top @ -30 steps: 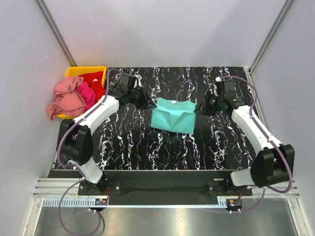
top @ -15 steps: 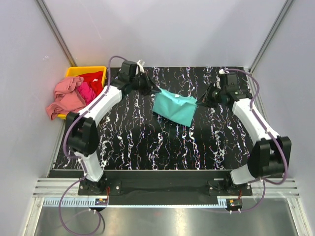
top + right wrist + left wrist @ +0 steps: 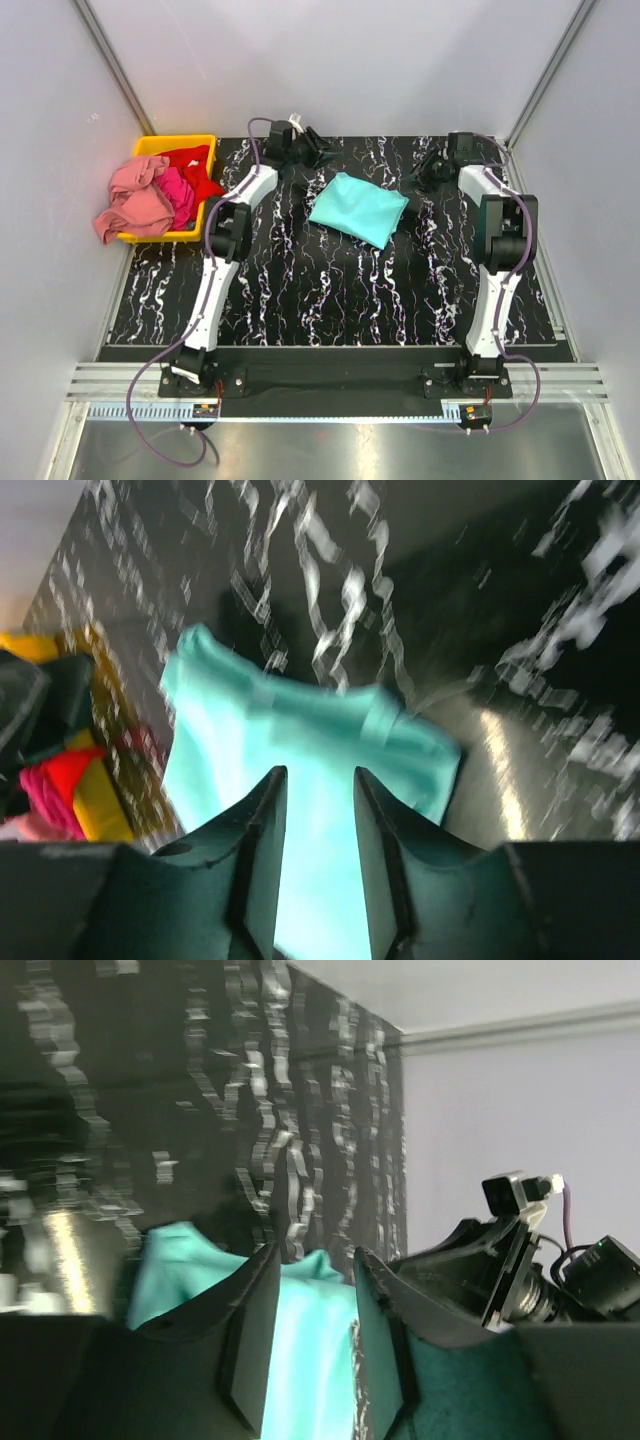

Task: Fold and stack the t-shirts
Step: Fold the tshirt

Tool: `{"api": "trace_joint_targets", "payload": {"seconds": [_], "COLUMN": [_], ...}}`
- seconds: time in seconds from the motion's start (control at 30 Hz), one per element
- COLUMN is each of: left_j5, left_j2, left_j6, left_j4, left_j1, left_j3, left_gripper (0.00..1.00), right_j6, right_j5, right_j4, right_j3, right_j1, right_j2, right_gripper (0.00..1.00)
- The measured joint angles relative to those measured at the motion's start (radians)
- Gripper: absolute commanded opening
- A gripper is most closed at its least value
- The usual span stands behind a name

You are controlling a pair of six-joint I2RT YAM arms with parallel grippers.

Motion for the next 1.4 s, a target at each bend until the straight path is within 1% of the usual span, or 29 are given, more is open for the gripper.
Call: {"api": "trace_joint_targets", "payload": {"seconds": [0.07, 0.1, 0.17, 0.2, 0.3, 0.4, 0.43, 0.57, 0.67, 0.77, 0.87, 0.97, 1.1, 1.13, 1.2, 1.23, 1.33, 1.37, 1.4], "left_j5": [-0.004, -0.006, -0.008, -0.010, -0.011, -0.029, -0.039, -0.088, -0.121, -0.145, -0.145, -0.142, -0.136, -0.133, -0.121, -0.112, -0.100, -0.100, -0.100], "left_j2": [0.022, 0.021, -0.021, -0.051, -0.156, -0.259, -0.292, -0.433, -0.518, -0.562, -0.565, -0.565, -0.563, -0.563, -0.561, -0.558, -0.549, -0.547, -0.547], "left_j6": [-0.014, -0.011, 0.014, 0.035, 0.106, 0.208, 0.245, 0.366, 0.432, 0.484, 0.517, 0.539, 0.558, 0.560, 0.558, 0.557, 0.552, 0.551, 0.547], "left_j4": [0.011, 0.018, 0.043, 0.049, 0.047, 0.001, -0.018, -0.091, -0.126, -0.153, -0.158, -0.164, -0.169, -0.165, -0.155, -0.147, -0.133, -0.135, -0.142], "left_j1": [0.014, 0.020, 0.031, 0.036, 0.048, 0.050, 0.048, 0.040, 0.031, 0.020, 0.010, -0.001, -0.024, -0.029, -0.039, -0.042, -0.043, -0.043, -0.043], "left_j3": [-0.006, -0.021, -0.093, -0.142, -0.282, -0.386, -0.421, -0.590, -0.716, -0.792, -0.831, -0.869, -0.883, -0.883, -0.883, -0.883, -0.883, -0.883, -0.883], "left_gripper": [0.45, 0.47, 0.49, 0.49, 0.49, 0.48, 0.48, 0.48, 0.48, 0.47, 0.47, 0.47, 0.46, 0.42, 0.36, 0.27, 0.10, 0.01, 0.00], "right_j6": [0.004, 0.005, 0.005, 0.002, -0.026, -0.055, -0.065, -0.087, -0.100, -0.108, -0.113, -0.131, -0.156, -0.164, -0.176, -0.180, -0.192, -0.195, -0.202], "right_j5": [0.003, 0.009, 0.011, 0.008, -0.011, -0.020, -0.026, -0.060, -0.081, -0.103, -0.136, -0.178, -0.226, -0.236, -0.256, -0.261, -0.279, -0.283, -0.286], "right_j4": [0.010, 0.014, 0.023, 0.030, 0.031, 0.029, 0.019, 0.007, 0.018, 0.029, 0.049, 0.072, 0.101, 0.108, 0.116, 0.117, 0.124, 0.126, 0.126], "right_j3": [0.055, 0.055, 0.040, 0.037, 0.012, -0.094, -0.128, -0.234, -0.327, -0.392, -0.435, -0.444, -0.444, -0.444, -0.444, -0.445, -0.450, -0.451, -0.452], "right_j1": [-0.021, -0.028, -0.047, -0.052, -0.057, -0.050, -0.048, -0.042, -0.034, -0.012, 0.013, 0.030, 0.030, 0.030, 0.030, 0.030, 0.030, 0.030, 0.030], "right_j2": [0.060, 0.064, 0.057, 0.054, 0.028, -0.057, -0.089, -0.186, -0.225, -0.220, -0.210, -0.188, -0.165, -0.160, -0.150, -0.146, -0.144, -0.144, -0.144], "right_gripper": [0.41, 0.47, 0.60, 0.68, 0.72, 0.75, 0.79, 0.79, 0.79, 0.79, 0.79, 0.77, 0.70, 0.64, 0.57, 0.49, 0.40, 0.31, 0.28]}}
